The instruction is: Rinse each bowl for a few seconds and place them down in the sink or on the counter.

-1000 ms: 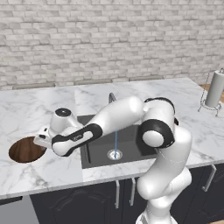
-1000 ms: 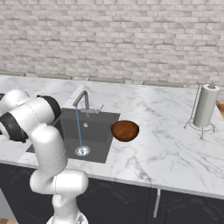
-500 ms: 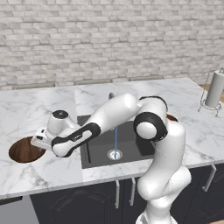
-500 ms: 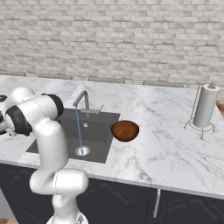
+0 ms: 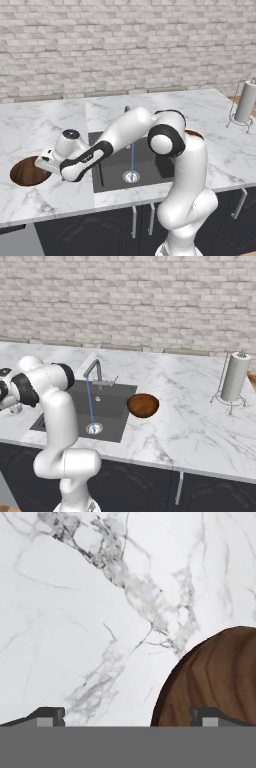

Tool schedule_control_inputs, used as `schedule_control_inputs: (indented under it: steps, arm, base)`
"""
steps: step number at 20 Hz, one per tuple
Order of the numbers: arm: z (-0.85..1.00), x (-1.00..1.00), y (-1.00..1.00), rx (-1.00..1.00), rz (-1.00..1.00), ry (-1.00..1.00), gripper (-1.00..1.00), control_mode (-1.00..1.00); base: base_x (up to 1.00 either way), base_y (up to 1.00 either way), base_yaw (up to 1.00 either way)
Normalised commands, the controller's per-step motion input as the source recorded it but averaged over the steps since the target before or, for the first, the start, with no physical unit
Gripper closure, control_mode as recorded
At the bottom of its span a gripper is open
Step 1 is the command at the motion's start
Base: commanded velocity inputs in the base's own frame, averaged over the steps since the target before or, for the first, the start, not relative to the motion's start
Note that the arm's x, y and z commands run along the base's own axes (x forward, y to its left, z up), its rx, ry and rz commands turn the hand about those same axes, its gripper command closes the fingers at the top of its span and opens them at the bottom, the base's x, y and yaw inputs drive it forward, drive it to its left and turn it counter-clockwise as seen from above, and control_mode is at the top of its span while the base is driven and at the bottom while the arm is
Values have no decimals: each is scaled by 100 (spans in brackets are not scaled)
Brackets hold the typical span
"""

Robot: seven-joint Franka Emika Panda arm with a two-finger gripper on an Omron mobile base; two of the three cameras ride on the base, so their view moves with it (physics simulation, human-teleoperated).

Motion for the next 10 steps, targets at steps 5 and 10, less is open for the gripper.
schedule_control_inputs:
  steps: [5, 10]
  arm:
    - [-12, 16, 12, 5, 0, 2, -100, -100]
    - [-11, 18, 17, 3, 0, 1, -100, -100]
  base:
    - [0, 0, 0]
    - [0, 0, 0]
